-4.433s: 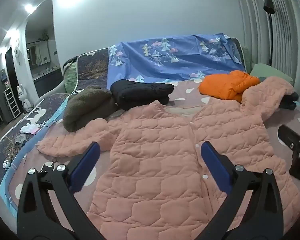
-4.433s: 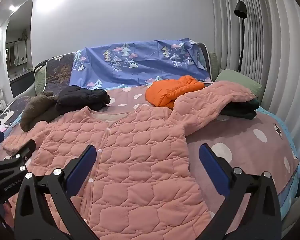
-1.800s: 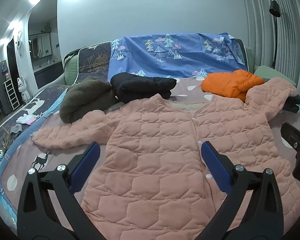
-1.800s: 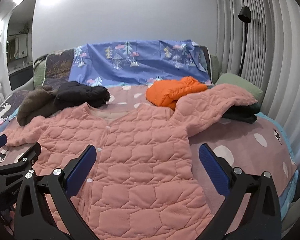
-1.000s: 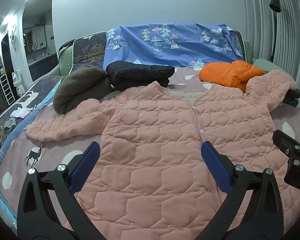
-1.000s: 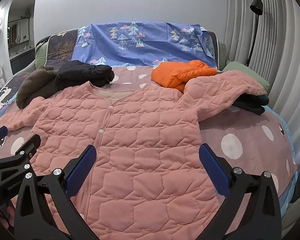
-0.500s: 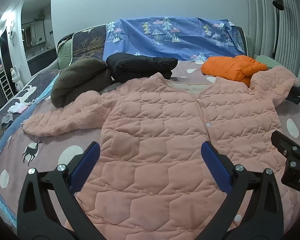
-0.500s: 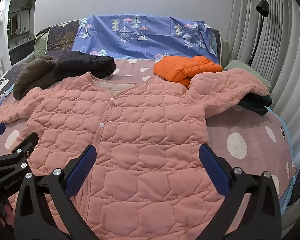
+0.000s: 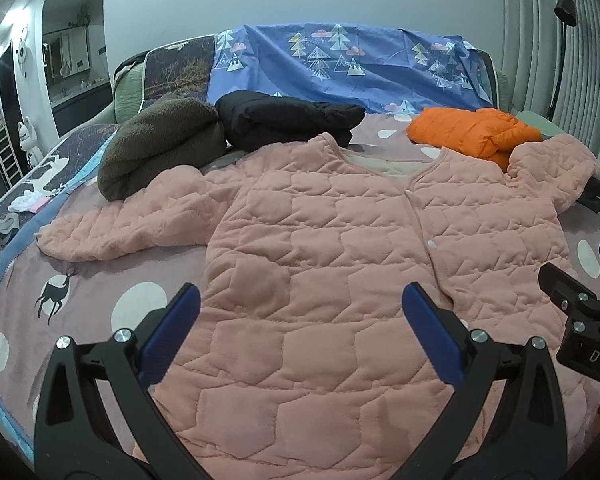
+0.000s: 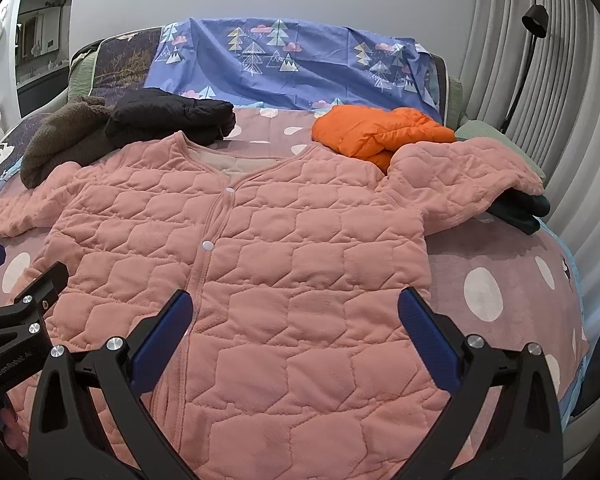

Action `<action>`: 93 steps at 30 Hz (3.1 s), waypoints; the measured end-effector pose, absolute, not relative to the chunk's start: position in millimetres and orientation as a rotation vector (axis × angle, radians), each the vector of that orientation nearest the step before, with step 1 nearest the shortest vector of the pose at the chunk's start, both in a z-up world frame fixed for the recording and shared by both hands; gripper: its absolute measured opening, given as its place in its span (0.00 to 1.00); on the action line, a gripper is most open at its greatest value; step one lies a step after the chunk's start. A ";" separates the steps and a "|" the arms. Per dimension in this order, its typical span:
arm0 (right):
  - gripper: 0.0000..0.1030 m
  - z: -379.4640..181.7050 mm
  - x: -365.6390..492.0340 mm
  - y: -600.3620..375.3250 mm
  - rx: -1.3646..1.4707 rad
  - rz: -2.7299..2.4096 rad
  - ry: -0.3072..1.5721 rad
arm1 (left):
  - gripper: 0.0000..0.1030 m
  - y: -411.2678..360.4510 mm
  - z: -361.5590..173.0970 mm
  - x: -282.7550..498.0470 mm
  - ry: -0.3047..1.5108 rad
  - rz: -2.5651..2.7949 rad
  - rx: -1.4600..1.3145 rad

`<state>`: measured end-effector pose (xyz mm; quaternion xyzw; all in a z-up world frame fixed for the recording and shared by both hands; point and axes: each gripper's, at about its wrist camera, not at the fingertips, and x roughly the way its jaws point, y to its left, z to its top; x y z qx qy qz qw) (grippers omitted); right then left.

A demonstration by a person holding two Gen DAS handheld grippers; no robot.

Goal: Fold large clothes

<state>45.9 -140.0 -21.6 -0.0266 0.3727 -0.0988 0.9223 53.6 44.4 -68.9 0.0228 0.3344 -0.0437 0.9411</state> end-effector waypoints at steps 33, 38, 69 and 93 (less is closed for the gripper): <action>0.99 -38.9 78.9 -193.6 -0.014 -0.154 0.858 | 0.78 321.6 -110.1 121.5 0.776 0.167 -0.565; 0.99 -41.8 99.8 -204.3 0.025 -0.139 0.882 | 0.86 390.8 -132.7 157.9 0.764 0.285 -0.697; 0.99 -44.2 102.2 -302.7 0.262 -0.136 0.846 | 0.17 22.9 34.7 220.9 0.578 -0.509 -0.155; 0.74 -71.7 208.6 -272.3 0.454 0.214 1.065 | 0.81 109.4 -74.3 169.4 0.819 -0.165 0.010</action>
